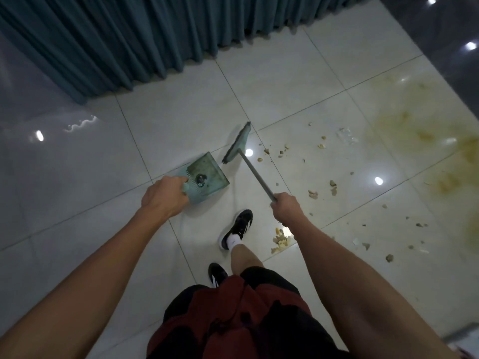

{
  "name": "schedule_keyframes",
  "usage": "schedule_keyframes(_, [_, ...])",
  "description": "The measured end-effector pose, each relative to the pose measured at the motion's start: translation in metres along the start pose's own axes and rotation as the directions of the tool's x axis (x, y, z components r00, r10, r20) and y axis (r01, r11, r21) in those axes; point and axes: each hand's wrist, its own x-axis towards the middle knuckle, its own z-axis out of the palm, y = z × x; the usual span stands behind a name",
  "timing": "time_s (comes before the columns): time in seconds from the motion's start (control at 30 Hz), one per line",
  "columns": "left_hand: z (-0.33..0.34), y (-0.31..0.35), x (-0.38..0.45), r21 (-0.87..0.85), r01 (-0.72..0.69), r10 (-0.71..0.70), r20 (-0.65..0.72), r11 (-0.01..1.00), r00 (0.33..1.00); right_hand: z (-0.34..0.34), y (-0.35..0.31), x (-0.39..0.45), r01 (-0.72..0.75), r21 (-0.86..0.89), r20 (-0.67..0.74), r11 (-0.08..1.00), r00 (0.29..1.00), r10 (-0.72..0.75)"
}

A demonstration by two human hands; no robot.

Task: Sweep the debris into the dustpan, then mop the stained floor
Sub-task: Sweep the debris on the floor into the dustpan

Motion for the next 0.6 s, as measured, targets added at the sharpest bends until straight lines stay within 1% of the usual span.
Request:
schedule_keyframes(0.1, [-0.022,0.017,0.048,0.024,-0.018,0.018,0.017,1.0,1.0,-0.023,-0.021,0.038,-0.045,0.087,0.031,0.995,0.999,0.042])
schedule_keyframes(0.17, [-0.036,0.033,0.078,0.056,-0.039,0.038,0.022,0.998,0.999,-0.037,-0.032,0.062,-0.058,0.105,0.048,0.993,0.997,0.053])
schedule_keyframes(0.4, [-0.058,0.079,0.152,0.148,-0.149,0.141,0.065,0.978,0.988,-0.07,-0.055,0.119,-0.084,0.066,0.063,0.994,0.995,0.08])
schedule_keyframes(0.5, [-0.066,0.094,0.173,0.185,-0.205,0.188,0.104,0.961,0.977,-0.071,-0.057,0.127,-0.138,0.013,0.094,0.99,0.986,0.137])
schedule_keyframes(0.6, [-0.074,0.108,0.189,0.207,-0.258,0.235,0.129,0.944,0.963,-0.067,-0.052,0.123,-0.204,0.018,0.122,0.979,0.972,0.2])
